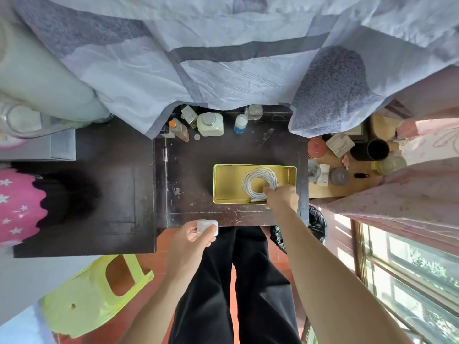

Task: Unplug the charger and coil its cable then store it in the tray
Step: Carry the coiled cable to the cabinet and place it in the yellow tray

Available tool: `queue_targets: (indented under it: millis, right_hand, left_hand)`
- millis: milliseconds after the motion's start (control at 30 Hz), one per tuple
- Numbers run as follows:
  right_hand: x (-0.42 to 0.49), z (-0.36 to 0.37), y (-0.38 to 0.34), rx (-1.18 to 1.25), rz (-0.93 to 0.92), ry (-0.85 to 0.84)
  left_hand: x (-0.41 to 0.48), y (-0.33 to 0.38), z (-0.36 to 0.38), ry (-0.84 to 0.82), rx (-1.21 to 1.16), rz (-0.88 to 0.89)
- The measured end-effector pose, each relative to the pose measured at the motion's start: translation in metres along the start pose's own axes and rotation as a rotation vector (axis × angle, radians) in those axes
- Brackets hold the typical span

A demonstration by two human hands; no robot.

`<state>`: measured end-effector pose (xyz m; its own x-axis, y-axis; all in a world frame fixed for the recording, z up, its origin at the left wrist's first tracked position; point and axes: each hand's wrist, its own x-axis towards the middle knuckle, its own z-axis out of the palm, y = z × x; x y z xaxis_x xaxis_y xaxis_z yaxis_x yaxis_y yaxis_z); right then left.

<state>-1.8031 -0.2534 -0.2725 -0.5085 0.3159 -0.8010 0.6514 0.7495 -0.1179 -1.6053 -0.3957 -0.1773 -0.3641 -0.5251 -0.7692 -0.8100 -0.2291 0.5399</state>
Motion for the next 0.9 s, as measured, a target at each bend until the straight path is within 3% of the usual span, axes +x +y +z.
queue_targets:
  millis: [300, 467, 633, 733, 900]
  right_hand:
    - [-0.004, -0.009, 0.000, -0.061, -0.066, 0.064]
    - [-0.032, -0.033, 0.018, 0.113, -0.293, 0.093]
    - [-0.062, -0.041, 0.052, 0.356, -0.386, 0.108]
    - [-0.065, -0.036, 0.074, 0.392, -0.363, 0.074]
    - [-0.060, -0.029, 0.105, 0.388, -0.321, -0.011]
  left_hand:
    - [0.002, 0.017, 0.015, 0.038, 0.053, 0.081]
    - [0.020, 0.046, 0.032, 0.106, 0.147, 0.125]
    - [0.060, 0.081, 0.064, 0.220, 0.454, 0.252]
    - [0.079, 0.090, 0.083, 0.239, 0.676, 0.268]
    - [0.100, 0.083, 0.103, 0.212, 0.827, 0.237]
